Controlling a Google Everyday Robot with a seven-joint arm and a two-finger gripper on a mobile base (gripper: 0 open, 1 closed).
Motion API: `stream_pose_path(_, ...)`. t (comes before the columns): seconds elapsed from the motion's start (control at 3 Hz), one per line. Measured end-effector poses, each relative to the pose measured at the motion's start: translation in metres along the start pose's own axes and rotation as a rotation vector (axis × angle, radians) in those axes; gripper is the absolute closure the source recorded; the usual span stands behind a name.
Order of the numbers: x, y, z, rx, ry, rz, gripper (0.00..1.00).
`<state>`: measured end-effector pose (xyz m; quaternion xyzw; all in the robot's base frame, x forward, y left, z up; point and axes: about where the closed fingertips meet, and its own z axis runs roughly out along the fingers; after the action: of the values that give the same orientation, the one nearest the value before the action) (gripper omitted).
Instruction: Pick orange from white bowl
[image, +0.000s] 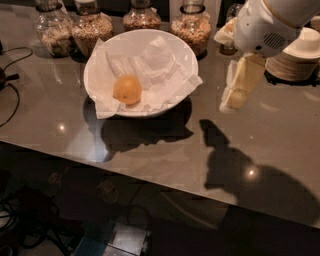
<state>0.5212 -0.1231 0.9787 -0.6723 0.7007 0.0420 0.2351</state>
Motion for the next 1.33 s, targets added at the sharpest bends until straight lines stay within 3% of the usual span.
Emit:
stream_pose_path(0.67,-0.093,-0.043,0.054,-0.088,-0.136,-0.143,0.0)
stream_pose_path(1.0,-0.133,-0.06,0.071,-0.094,-0.151,-0.191,0.0)
stream_pose_path(1.33,-0.137,-0.06,0.072,-0.093,-0.157,-0.197,0.0)
